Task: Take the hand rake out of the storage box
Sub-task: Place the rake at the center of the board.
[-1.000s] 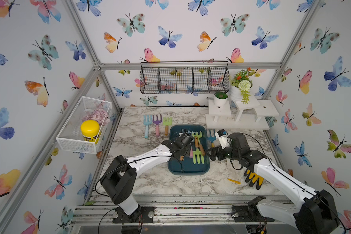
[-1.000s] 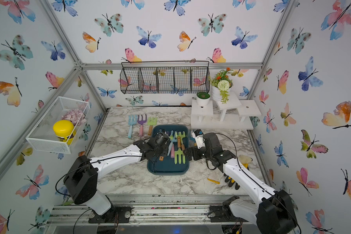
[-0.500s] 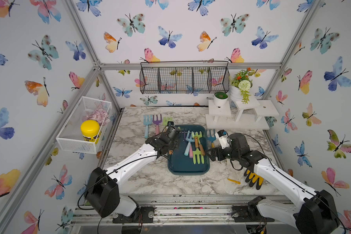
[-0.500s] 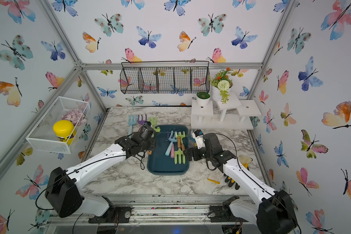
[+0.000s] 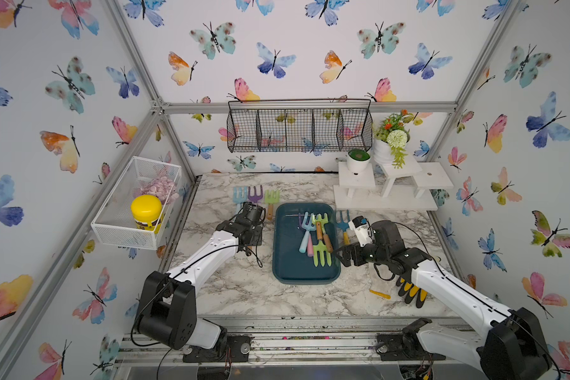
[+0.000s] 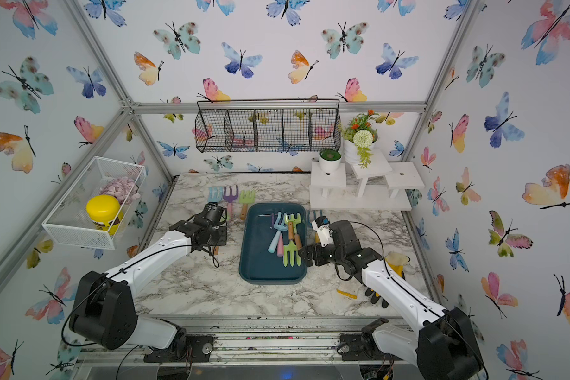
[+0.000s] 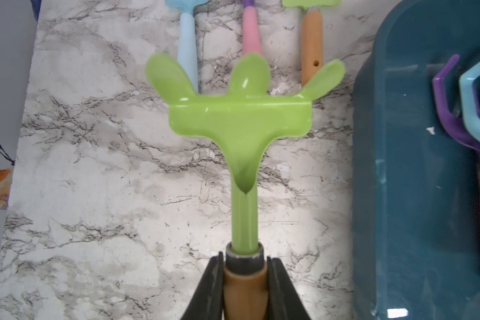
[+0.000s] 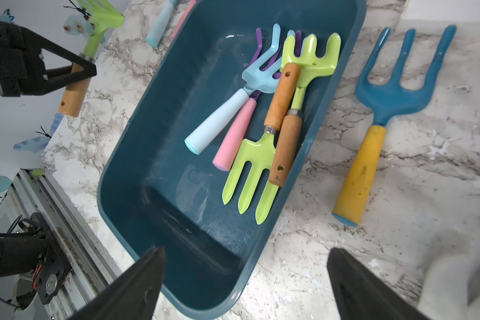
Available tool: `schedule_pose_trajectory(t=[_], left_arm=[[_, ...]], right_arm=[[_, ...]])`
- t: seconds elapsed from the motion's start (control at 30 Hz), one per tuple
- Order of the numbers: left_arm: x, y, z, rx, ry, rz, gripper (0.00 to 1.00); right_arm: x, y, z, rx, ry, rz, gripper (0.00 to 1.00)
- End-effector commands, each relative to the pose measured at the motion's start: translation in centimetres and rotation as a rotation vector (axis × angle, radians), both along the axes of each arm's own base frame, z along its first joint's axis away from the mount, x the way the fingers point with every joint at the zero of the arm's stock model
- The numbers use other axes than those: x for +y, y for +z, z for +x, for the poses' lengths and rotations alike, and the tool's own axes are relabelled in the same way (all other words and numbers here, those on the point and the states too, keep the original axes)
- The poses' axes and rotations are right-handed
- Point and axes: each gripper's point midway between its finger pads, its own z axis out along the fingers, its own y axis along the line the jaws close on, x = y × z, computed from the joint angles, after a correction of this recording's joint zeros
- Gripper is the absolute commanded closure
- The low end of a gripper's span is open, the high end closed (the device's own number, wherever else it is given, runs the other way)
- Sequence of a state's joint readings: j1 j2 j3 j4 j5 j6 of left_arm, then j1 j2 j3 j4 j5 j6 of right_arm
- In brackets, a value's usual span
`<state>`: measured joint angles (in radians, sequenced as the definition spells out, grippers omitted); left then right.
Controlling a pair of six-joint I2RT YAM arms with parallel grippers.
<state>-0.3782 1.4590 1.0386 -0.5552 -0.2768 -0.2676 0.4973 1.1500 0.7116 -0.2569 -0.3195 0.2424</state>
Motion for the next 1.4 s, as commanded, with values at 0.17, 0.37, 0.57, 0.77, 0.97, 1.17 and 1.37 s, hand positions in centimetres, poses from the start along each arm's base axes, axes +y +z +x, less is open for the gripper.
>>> schedule_pose_trajectory(t=[0.17, 0.37, 0.57, 0.77, 0.97, 1.17, 1.37], left_arm=[[3.8, -3.2, 0.9, 0.110, 0.070, 0.158, 0.86], [5.7, -5.7, 1.1, 0.166, 0.113, 0.289, 0.86], [6.6, -7.3, 1.8, 0.172, 0.123, 0.306, 0.86], [6.6, -7.5, 2.3, 0.146, 0.113, 0.261, 0.85], [6.6, -8.6, 2.2, 0.167, 0.099, 0.229, 0.84], [6.2, -8.8, 1.9, 0.173, 0.091, 0.203, 0.82], [5.6, -8.1, 1.8, 0.155, 0.075, 0.162, 0.75]], right_arm=[[0.6, 0.3, -1.0, 0.003, 0.044, 0.045, 0.02], [1.1, -0.7, -1.4, 0.048, 0.069, 0.051, 0.02], [1.3, -1.2, -1.7, 0.078, 0.084, 0.052, 0.02], [1.4, -1.8, -1.6, 0.100, 0.083, 0.041, 0.02], [1.2, -2.4, -1.4, 0.117, 0.076, 0.023, 0.02], [1.1, -2.3, -1.4, 0.110, 0.071, 0.019, 0.02], [1.1, -2.0, -1.5, 0.102, 0.073, 0.027, 0.02]])
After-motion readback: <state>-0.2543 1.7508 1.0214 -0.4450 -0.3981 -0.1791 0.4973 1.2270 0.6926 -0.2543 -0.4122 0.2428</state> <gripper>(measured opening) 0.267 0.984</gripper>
